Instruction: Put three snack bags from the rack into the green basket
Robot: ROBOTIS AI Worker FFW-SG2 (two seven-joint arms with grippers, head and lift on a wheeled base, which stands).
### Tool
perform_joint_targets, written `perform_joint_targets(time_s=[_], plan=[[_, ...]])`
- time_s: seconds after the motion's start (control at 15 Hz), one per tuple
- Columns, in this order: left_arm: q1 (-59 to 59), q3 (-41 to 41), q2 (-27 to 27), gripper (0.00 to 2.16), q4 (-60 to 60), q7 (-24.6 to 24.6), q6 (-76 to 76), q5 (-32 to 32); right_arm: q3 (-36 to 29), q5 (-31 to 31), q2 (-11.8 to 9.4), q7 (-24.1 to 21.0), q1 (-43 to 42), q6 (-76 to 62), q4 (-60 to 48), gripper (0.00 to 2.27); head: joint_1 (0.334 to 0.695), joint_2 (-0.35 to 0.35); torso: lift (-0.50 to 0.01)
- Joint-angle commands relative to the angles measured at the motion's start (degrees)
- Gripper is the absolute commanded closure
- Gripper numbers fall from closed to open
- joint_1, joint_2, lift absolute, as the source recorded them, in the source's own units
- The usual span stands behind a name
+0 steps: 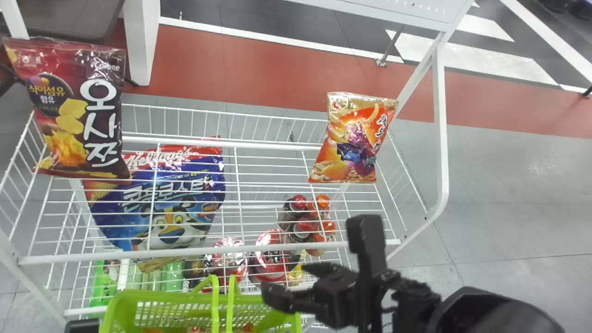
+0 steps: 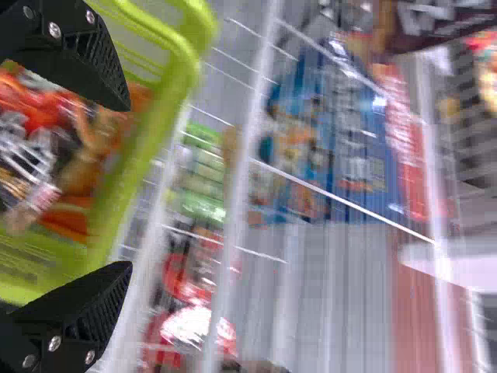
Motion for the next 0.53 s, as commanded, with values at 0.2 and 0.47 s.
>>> perform_joint_targets(time_s=[0.2, 0.47], plan=[[0.4, -0.1, -0.1, 1.86, 0.0, -0.4, -0.1, 0.0, -6.8, 0.6, 0.3, 0.0, -0.9, -14.7, -0.9, 0.08, 0.695, -0.35, 0.0], [0.3, -0.9, -0.1, 1.86, 0.0, 0.1, -0.3, -0.2, -6.6, 1.9, 0.6, 0.4, -7.6, -29.7, 8.9, 0.08, 0.695, -0.35, 0.0]])
